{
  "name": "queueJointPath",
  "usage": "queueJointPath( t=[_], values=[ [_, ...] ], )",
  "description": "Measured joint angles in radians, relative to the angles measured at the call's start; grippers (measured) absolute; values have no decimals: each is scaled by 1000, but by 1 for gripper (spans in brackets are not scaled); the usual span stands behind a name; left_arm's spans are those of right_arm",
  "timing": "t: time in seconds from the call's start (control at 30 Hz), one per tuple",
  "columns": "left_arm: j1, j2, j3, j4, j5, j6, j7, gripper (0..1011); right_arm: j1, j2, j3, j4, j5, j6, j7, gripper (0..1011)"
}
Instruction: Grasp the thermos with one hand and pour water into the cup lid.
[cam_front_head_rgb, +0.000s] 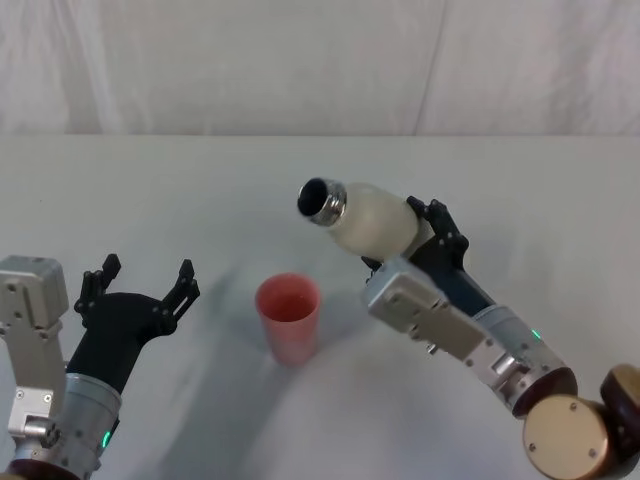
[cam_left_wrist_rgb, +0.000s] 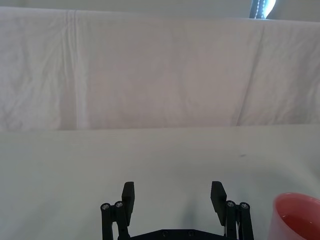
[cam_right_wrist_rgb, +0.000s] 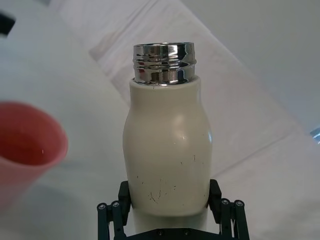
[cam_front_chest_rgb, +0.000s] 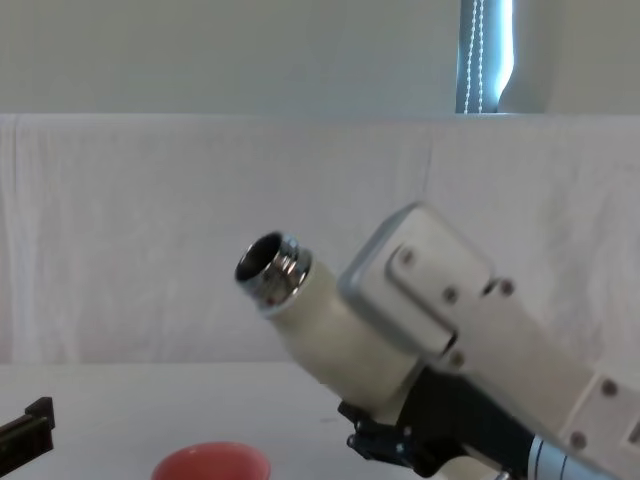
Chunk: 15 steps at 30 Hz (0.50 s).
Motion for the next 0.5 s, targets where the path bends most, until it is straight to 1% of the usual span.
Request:
queueJointPath(
  t=[0.07, 0.1, 0.13, 0.17, 0.23, 0.27, 0.33, 0.37, 0.5],
  values=[
    [0, 0, 0, 0, 0, 0, 0, 1001, 3, 3, -8, 4, -35, 5, -10, 950],
    [0, 0, 0, 0, 0, 0, 0, 1001, 5, 4, -15, 8, -64, 9, -21, 950],
    [0, 0, 0, 0, 0, 0, 0, 1001, 6, 5, -18, 10, -83, 11, -29, 950],
    [0, 0, 0, 0, 0, 0, 0, 1001, 8, 5, -24, 15, -110, 13, -46, 950],
    [0, 0, 0, 0, 0, 0, 0, 1001, 9, 5, -29, 20, -142, 14, -67, 950],
    [0, 0, 0, 0, 0, 0, 0, 1001, 10, 5, -33, 25, -171, 14, -87, 950],
    [0, 0, 0, 0, 0, 0, 0, 1001, 11, 5, -38, 30, -200, 13, -107, 950],
    [0, 0, 0, 0, 0, 0, 0, 1001, 12, 7, -44, 35, -230, 12, -125, 950],
    [0, 0, 0, 0, 0, 0, 0, 1001, 17, 13, -56, 42, -278, 11, -150, 950]
  ],
)
